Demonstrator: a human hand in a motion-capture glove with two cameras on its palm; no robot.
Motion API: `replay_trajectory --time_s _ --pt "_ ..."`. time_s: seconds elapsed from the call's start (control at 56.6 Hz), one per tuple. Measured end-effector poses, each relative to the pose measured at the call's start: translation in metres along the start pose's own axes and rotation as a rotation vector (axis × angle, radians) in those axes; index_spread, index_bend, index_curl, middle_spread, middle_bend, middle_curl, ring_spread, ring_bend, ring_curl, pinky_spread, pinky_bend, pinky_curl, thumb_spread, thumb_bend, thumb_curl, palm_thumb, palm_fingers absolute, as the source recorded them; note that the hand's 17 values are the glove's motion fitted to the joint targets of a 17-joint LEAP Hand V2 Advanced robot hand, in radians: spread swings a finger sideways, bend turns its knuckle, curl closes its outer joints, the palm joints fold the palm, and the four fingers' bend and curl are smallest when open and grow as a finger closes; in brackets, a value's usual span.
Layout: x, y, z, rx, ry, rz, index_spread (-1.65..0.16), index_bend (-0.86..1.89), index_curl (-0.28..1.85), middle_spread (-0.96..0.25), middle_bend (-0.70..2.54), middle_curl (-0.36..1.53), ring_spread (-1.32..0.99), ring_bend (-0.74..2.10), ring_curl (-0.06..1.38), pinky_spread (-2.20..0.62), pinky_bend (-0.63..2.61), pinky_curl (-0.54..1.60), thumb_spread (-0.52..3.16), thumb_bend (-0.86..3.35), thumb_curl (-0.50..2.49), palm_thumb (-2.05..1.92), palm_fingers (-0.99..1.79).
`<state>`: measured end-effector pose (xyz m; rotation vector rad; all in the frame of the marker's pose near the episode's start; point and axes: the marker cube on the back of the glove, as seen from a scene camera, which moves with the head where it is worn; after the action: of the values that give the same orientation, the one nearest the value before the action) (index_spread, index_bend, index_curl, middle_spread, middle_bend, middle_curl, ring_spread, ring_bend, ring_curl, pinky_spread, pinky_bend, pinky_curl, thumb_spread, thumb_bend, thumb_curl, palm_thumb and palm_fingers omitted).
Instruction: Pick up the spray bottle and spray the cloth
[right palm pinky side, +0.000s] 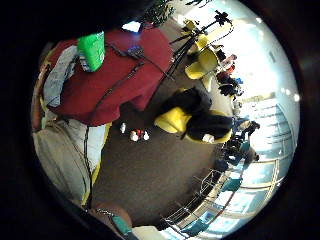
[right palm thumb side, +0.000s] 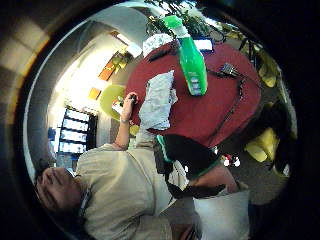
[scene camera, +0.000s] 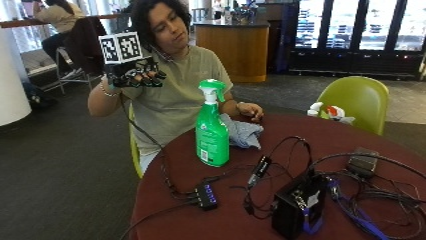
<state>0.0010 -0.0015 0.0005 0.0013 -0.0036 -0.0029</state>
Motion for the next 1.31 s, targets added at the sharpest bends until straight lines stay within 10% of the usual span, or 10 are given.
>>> replay_trajectory --time_s 0.618,1.307 --pt "0.029 0.000 0.023 -0.037 -0.162 0.064 -0.41 0.14 0.19 -0.02 0.27 0.27 -0.09 0.35 0.23 0.19 0.29 0.27 1.07 0.00 0.28 0.43 0.30" --pt "-0.029 -0.083 0.106 0.223 -1.135 0.177 -0.37 0.14 0.23 0.05 0.26 0.34 -0.03 0.38 0.30 0.21 0.27 0.32 1.12 0.02 0.42 0.79 0.45"
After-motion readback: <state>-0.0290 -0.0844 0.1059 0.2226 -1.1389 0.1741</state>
